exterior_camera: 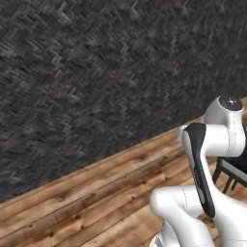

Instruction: Take a sugar cube from the saucer and place it inside the coffee. Then, grab milk from the fridge and place it next to the coffee on the counter to sweeten the coffee.

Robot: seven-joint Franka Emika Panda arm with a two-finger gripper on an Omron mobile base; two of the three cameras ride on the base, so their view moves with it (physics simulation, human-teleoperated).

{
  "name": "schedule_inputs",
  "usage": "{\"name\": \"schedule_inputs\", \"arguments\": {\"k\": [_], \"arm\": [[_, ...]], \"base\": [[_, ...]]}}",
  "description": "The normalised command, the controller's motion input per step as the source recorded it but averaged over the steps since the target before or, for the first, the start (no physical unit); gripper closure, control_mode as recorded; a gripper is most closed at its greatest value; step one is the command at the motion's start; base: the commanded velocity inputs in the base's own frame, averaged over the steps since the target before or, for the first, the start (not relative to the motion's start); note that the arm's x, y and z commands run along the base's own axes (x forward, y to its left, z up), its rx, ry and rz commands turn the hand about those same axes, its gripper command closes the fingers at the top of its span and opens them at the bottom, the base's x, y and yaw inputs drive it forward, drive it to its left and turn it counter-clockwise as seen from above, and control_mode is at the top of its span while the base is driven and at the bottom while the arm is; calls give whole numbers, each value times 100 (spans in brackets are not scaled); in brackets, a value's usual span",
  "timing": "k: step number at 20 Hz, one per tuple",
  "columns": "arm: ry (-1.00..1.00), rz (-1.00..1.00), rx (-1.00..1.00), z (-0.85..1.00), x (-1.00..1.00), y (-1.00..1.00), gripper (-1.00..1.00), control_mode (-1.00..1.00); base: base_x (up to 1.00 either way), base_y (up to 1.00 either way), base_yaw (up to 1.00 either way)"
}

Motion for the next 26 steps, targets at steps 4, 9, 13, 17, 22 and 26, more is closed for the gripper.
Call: {"name": "schedule_inputs", "arguments": {"k": [4,9,13,17,22,26], "arm": [[0,0,0,0,0,0,-100,100],[0,0,0,0,0,0,-100,100],[0,0,0,0,0,0,-100,100],[0,0,0,0,0,0,-100,100],[0,0,0,0,0,0,-100,100],[0,0,0,0,0,0,-100,100]], "base": [[88,39,-52],[96,42,-47],[97,37,-45],[100,20,-42],[100,10,-44],[100,0,-48]]}}
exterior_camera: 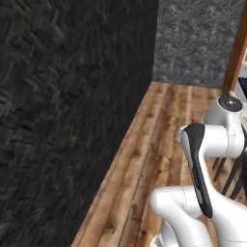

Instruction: Take a sugar cube from the saucer and place it inside the coffee. Then, grab milk from the fridge and place it next to the coffee on the counter to sweeten the coffee.

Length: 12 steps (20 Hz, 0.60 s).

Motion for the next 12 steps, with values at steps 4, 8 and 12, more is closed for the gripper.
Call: {"name": "schedule_inputs", "arguments": {"k": [4,8,12], "arm": [[0,0,0,0,0,0,-100,100],[0,0,0,0,0,0,-100,100],[0,0,0,0,0,0,-100,100]], "base": [[100,0,-48],[100,8,-42],[100,17,-33]]}}
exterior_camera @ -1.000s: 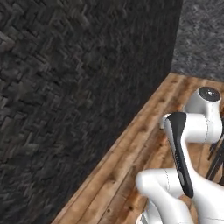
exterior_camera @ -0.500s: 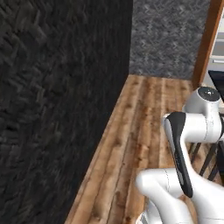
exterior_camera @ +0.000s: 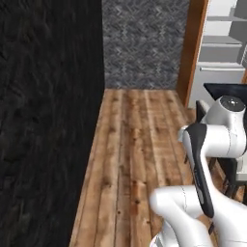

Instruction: Take a sugar cube from the saucer and place it inside the coffee. Then, grab milk from the fridge and place it next to the coffee on the counter to sweeten the coffee.

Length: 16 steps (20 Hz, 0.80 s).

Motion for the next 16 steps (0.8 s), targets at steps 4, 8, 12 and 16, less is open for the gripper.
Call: {"name": "schedule_inputs", "arguments": {"k": [4,8,12,16], "arm": [[0,0,0,0,0,0,-100,100],[0,0,0,0,0,0,-100,100],[0,0,0,0,0,0,-100,100],[0,0,0,0,0,0,-100,100]], "base": [[100,22,-26],[100,24,-19],[100,11,-13],[100,0,-23]]}}
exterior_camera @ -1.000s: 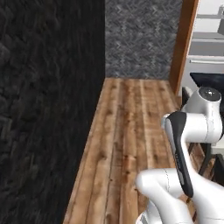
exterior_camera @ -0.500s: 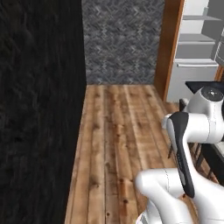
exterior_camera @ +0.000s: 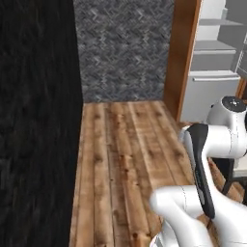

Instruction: Take a sugar cube from the saucer and place it inside the coffee. Then, grab milk from the fridge and place it next to the coffee on the counter to sweeten the coffee.

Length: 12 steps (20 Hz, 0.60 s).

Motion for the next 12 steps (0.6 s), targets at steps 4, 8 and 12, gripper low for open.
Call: {"name": "schedule_inputs", "arguments": {"k": [4,8,12], "arm": [[0,0,0,0,0,0,-100,100],[0,0,0,0,0,0,-100,100],[0,0,0,0,0,0,-100,100]], "base": [[100,0,-38],[100,0,-42],[100,8,-41]]}}
